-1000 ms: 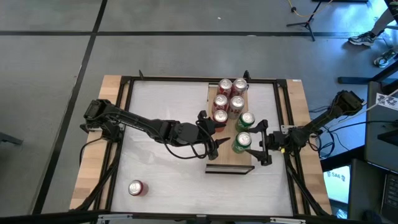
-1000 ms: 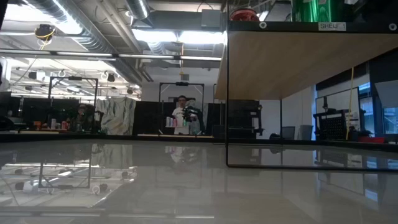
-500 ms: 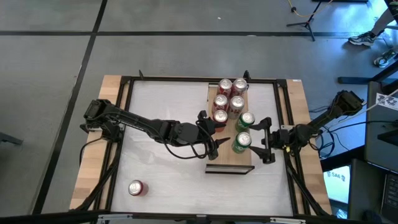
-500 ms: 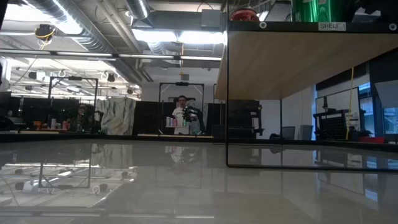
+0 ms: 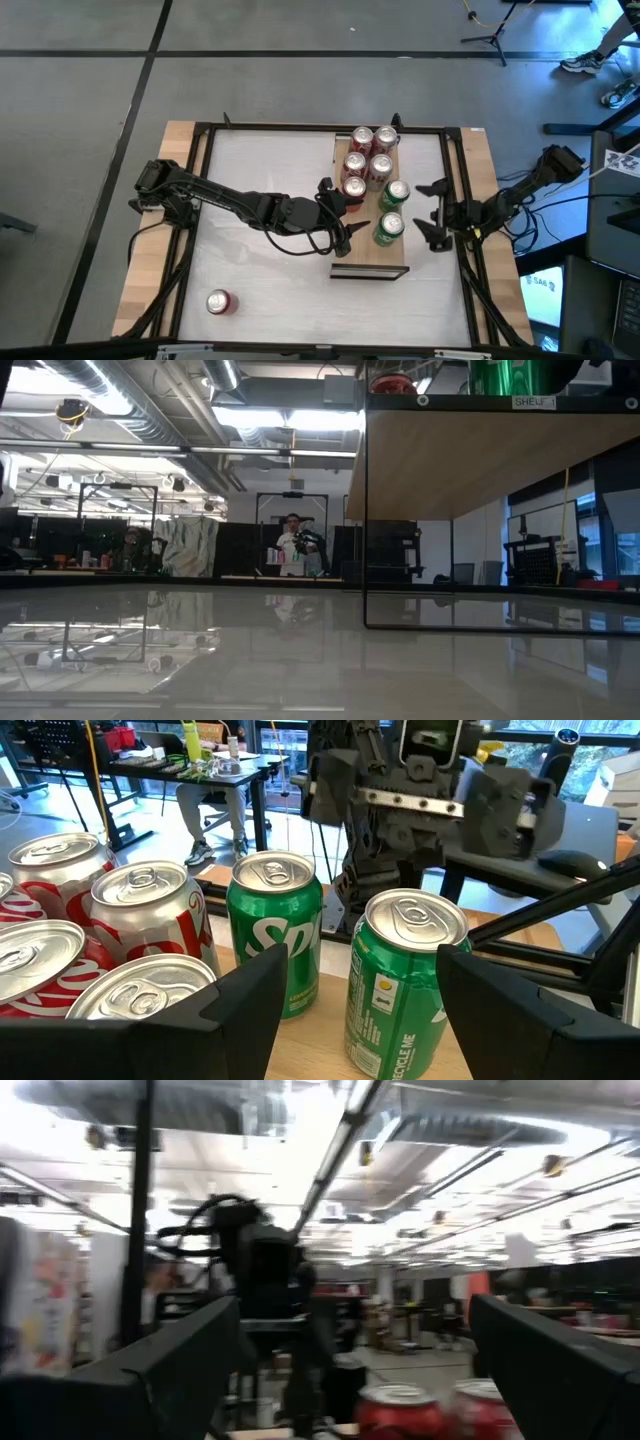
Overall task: Place canned beverage on shelf
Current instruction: Adjust the green soda can on the shelf
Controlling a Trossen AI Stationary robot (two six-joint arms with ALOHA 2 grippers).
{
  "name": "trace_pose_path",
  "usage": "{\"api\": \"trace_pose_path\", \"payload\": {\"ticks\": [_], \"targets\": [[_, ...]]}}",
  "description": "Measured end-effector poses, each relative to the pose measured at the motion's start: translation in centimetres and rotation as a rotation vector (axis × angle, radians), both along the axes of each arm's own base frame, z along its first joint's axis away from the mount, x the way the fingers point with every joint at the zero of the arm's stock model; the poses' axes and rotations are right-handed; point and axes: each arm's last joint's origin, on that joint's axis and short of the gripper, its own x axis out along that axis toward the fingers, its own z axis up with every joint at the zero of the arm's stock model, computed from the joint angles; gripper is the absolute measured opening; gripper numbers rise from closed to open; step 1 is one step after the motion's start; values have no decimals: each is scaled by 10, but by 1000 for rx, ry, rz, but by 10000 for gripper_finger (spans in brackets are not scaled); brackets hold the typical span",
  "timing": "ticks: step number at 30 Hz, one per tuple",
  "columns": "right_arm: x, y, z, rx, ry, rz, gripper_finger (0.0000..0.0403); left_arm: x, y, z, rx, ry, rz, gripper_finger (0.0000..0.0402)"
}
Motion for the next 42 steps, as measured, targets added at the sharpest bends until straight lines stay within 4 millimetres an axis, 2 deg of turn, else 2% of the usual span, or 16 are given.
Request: {"api": "trace_pose_path", "payload": {"ticks": [8,13,20,27,37,42], "targets": [[-10,-11,2,-2,96,-163,388,0,0,0,0,0,0,247],[-13,-13,-3,-70,167,-154,388,0,0,0,0,0,0,247],[-25,-21,3,-43,133,-158,388,0,0,0,0,0,0,247],[-30,-29,-4,-40,263,-340,388,0,0,0,-4,-2,5,247],[-30,-32,-10,-84,376,-486,388,0,0,0,-6,-3,10,247],[-31,-34,-11,-53,421,-570,388,0,0,0,-6,-3,10,247]]}}
